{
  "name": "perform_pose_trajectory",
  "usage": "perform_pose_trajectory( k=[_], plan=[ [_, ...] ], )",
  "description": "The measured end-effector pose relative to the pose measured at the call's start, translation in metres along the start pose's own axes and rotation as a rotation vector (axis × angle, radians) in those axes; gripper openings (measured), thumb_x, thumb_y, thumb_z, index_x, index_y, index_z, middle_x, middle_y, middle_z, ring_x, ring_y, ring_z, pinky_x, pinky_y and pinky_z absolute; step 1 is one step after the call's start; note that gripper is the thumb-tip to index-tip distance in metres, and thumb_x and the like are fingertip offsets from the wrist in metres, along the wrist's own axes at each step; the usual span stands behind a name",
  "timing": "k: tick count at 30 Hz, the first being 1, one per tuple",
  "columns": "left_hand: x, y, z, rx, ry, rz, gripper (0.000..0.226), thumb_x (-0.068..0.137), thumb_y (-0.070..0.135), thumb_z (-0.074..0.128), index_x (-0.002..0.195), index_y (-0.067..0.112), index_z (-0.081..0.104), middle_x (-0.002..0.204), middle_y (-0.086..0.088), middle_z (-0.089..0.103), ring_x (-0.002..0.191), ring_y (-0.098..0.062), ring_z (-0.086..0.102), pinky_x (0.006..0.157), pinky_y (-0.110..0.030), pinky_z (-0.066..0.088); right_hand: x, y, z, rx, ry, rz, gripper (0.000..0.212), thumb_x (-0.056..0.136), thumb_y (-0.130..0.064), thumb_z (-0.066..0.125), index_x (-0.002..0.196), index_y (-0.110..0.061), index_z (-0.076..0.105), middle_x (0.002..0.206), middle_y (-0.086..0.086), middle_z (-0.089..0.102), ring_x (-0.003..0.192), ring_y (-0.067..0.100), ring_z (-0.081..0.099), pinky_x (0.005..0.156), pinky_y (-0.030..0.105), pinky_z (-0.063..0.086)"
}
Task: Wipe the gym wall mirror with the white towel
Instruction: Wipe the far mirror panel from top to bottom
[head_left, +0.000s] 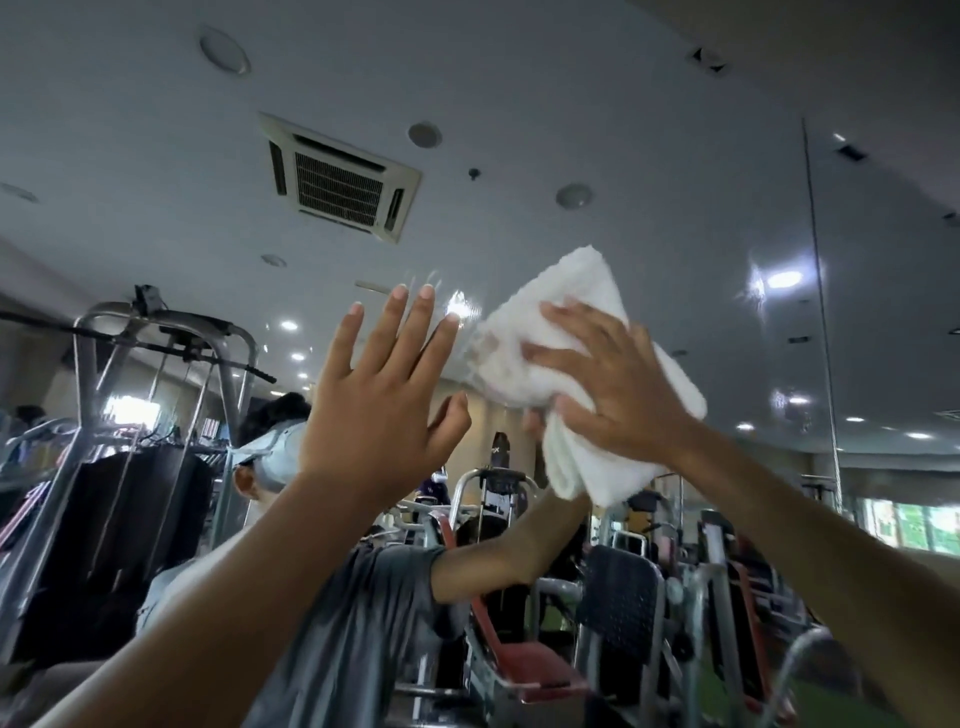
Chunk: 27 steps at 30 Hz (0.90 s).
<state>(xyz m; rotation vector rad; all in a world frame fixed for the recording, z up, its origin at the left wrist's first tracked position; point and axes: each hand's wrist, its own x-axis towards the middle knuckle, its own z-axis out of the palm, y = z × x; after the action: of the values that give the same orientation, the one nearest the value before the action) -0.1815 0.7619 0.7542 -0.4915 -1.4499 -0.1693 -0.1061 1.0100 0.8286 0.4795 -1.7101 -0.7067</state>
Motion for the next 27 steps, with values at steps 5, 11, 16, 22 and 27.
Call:
perform_pose_trajectory(
  k=[5,11,16,22,27],
  plan=[
    [0.0,0.002,-0.002,0.002,-0.038,-0.007,0.07,0.097,0.048,0.029,0.156,0.01,0.032,0.164,-0.016,0.023,0.153,-0.03,0.018,0.123,-0.053,0.011,0.038,0.017,-0.007,0.098,0.107,0.642,0.059,0.094,-0.055,0.033,0.152,-0.045,0.031,0.168,0.006,0.008,0.154,0.028,0.005,0.116,0.062,0.017],
    [-0.032,0.003,-0.003,-0.014,-0.027,0.001,0.069,0.098,0.047,0.03,0.156,0.009,0.032,0.164,-0.016,0.024,0.153,-0.032,0.018,0.123,-0.056,0.015,0.01,-0.043,0.007,-0.025,0.073,0.223,0.061,0.097,-0.058,0.026,0.155,-0.039,0.022,0.166,0.0,0.016,0.153,0.026,0.013,0.106,0.058,0.028],
    [-0.044,0.004,-0.006,0.004,-0.045,0.005,0.068,0.099,0.045,0.031,0.155,0.008,0.033,0.164,-0.018,0.022,0.153,-0.033,0.016,0.122,-0.057,0.015,-0.037,0.001,0.001,0.005,-0.031,0.029,0.061,0.093,-0.046,0.037,0.152,-0.043,0.025,0.165,-0.003,0.018,0.153,0.025,0.016,0.106,0.07,0.032],
    [-0.045,0.002,-0.006,-0.006,-0.042,0.001,0.068,0.099,0.046,0.03,0.155,0.009,0.034,0.164,-0.016,0.023,0.153,-0.031,0.016,0.122,-0.057,0.017,0.008,-0.04,0.008,0.168,0.225,0.846,0.06,0.093,-0.048,0.029,0.152,-0.042,0.032,0.166,-0.009,0.017,0.154,0.018,0.011,0.117,0.064,0.015],
    [-0.044,0.003,-0.006,-0.011,-0.02,0.009,0.067,0.099,0.046,0.03,0.154,0.009,0.036,0.163,-0.016,0.025,0.152,-0.032,0.02,0.122,-0.056,0.017,-0.033,-0.026,0.005,-0.012,-0.011,-0.082,0.061,0.092,-0.047,0.041,0.151,-0.04,0.029,0.164,-0.004,0.019,0.152,0.023,0.018,0.102,0.06,0.033]
  ],
)
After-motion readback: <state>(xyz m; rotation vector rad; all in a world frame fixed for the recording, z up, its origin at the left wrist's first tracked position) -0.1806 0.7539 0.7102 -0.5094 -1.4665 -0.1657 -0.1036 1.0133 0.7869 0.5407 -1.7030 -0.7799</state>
